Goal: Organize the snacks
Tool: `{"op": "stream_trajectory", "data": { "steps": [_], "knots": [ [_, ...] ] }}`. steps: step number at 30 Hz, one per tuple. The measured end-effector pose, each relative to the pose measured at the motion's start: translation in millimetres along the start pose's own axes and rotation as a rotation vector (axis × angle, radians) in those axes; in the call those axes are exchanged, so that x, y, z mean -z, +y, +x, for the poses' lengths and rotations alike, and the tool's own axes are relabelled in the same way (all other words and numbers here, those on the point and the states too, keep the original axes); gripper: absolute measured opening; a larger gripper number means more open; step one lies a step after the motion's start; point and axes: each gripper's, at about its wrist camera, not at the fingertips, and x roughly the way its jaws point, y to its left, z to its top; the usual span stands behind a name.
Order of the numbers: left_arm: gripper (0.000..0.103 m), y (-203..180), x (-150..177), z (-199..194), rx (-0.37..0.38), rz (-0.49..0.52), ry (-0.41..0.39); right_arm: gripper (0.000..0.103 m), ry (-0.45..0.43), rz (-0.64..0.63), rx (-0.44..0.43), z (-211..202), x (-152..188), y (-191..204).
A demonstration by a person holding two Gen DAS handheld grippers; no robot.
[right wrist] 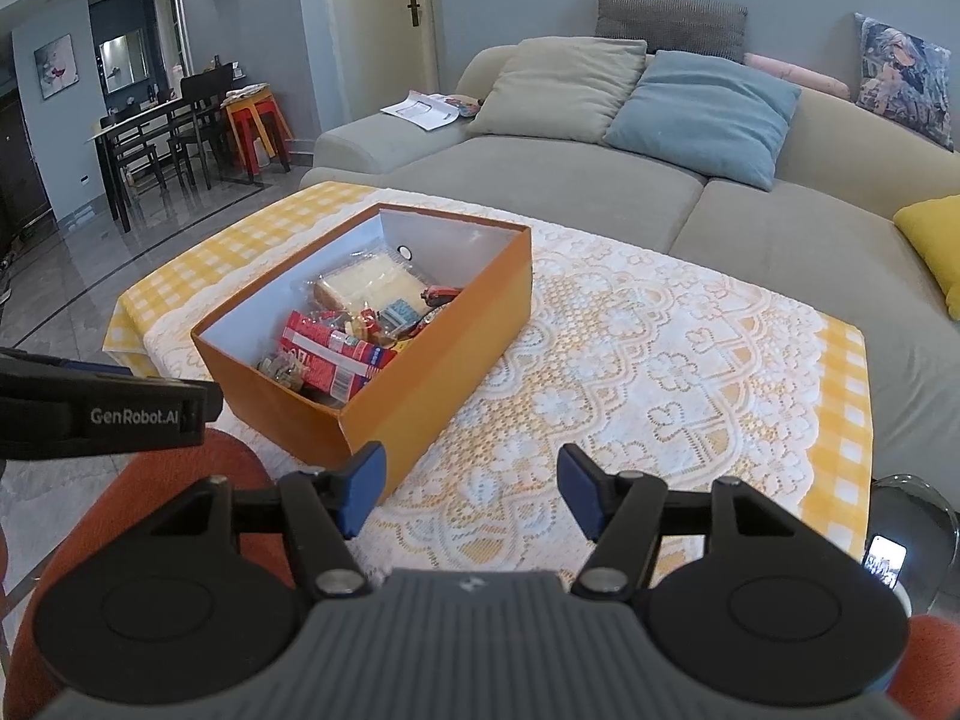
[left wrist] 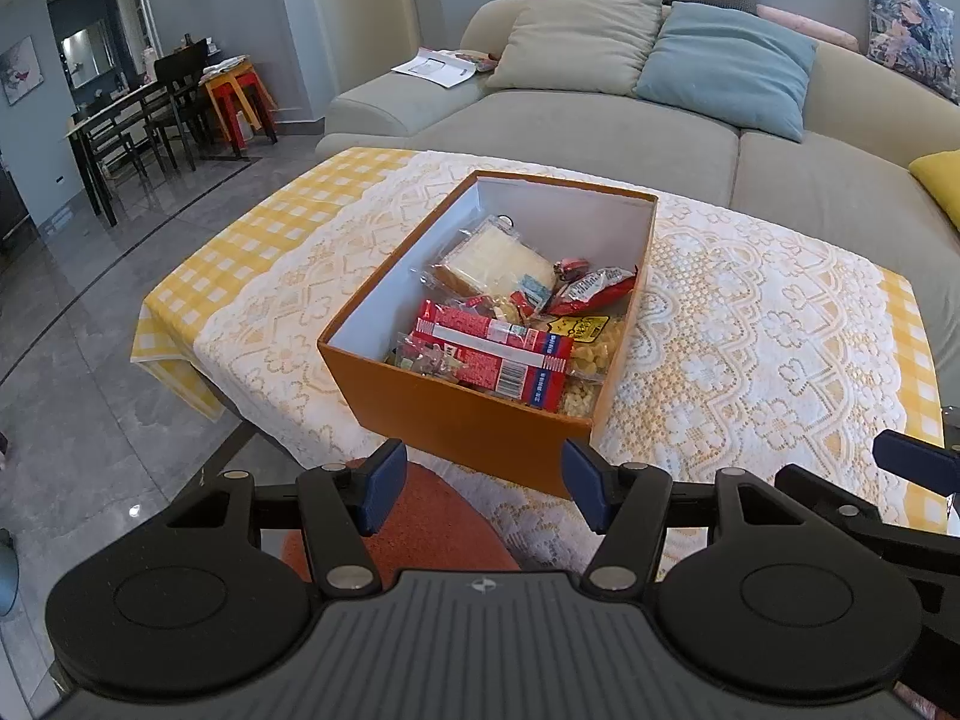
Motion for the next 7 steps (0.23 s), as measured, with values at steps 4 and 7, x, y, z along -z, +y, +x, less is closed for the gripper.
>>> {"op": "stream_trajectory", "data": {
  "steps": [4,7],
  "knots": [
    [0.071,-0.3,0.8,-1.0,-0.002,0.001,-0.003,0.062,0.012,0.004,-0.007,2.7,1.3,-1.0],
    [0.071,0.3,0.9,-1.1,-0.005,-0.001,-0.004,0.062,0.013,0.008,-0.007,2.8,1.7,-2.0]
  ]
}}
